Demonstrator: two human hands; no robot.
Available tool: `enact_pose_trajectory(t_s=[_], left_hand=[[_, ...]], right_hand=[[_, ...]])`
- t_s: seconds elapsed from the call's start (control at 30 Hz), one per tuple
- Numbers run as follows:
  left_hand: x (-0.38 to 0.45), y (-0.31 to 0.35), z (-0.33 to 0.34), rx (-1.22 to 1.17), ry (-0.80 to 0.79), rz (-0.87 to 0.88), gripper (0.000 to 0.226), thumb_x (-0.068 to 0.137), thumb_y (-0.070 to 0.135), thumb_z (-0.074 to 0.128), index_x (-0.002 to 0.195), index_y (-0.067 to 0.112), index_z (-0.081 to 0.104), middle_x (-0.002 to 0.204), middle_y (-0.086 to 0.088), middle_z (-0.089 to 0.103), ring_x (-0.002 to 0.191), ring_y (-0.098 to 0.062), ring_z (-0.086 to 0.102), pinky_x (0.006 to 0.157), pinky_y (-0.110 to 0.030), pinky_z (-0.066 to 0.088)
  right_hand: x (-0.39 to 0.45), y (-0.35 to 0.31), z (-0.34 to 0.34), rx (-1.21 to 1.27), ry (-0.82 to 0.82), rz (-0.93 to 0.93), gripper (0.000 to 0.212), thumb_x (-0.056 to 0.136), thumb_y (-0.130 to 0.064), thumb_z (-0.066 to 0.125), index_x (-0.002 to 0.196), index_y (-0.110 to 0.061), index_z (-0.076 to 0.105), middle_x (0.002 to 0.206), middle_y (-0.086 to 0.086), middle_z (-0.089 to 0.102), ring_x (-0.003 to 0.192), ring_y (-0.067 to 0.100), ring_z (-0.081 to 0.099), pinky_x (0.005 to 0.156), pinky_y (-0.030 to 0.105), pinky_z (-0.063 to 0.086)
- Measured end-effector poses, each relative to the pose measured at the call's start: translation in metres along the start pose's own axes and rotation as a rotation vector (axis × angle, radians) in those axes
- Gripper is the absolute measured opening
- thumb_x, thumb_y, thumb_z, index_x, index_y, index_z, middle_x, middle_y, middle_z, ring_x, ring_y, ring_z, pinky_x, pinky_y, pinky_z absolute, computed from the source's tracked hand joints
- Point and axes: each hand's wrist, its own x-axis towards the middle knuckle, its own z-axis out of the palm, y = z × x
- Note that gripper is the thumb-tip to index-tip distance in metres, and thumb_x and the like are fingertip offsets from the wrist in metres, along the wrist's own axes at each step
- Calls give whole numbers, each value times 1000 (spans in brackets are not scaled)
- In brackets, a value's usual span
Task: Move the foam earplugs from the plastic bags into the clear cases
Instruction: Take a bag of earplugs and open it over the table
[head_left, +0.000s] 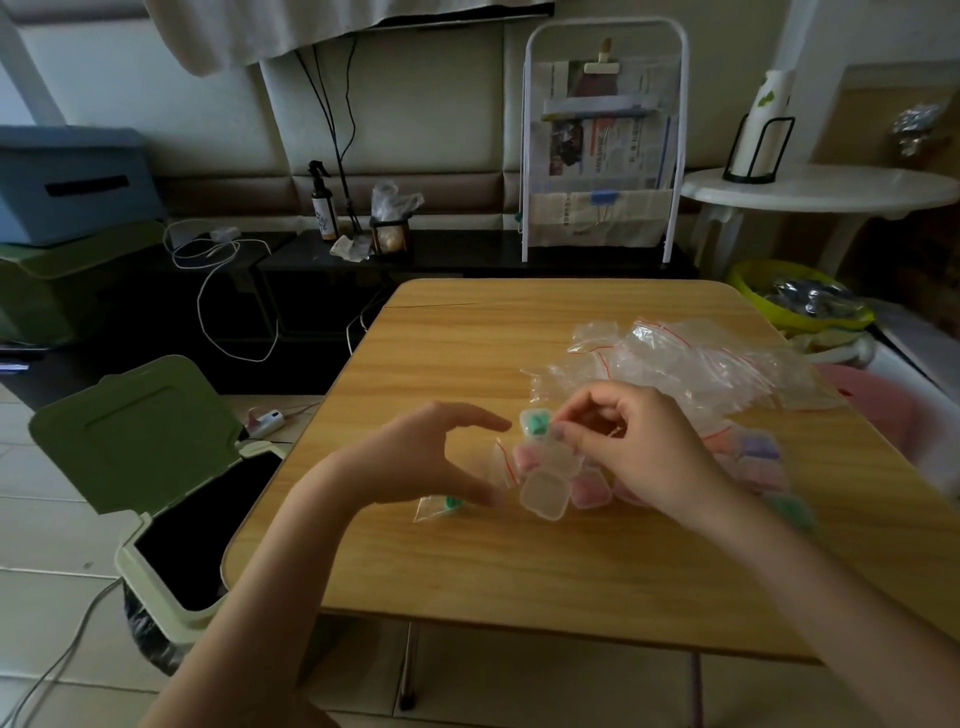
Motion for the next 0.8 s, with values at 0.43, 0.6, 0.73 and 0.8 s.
enact_pose_trajectory(t_s=[0.43,0.6,0.73,0.8], left_hand=[[-4,-14,2,-225,284,-40,27,92,16,57,119,16,62,94,11,68,80,4,65,69,-13,53],[-12,4,-1,-504,149,5,32,97,10,45,124,22,55,104,8,69,86,-3,68,64,-12,51],[-7,9,7,-555,85,3,29,96,6,46,122,17,52,104,3,71,88,-10,70,70,-24,58],[-4,10,8,-586,92,6,27,95,6,49,120,15,52,101,4,72,88,-11,70,71,-25,58]], right_hand=[[-7,-4,24,-137,-120,-2,21,89,-25,63,110,-30,62,95,-15,60,77,-11,56,65,7,46],[-4,-14,20,-40,-37,-146,56,92,-17,60,140,-37,39,121,-13,47,80,-5,57,63,6,45],[-4,-19,23,-3,-22,-191,23,89,-13,63,109,-23,67,108,-13,59,70,-13,58,59,5,43],[-4,-20,24,43,1,-171,16,87,-10,65,97,-23,69,92,-12,63,66,-12,58,54,5,42]])
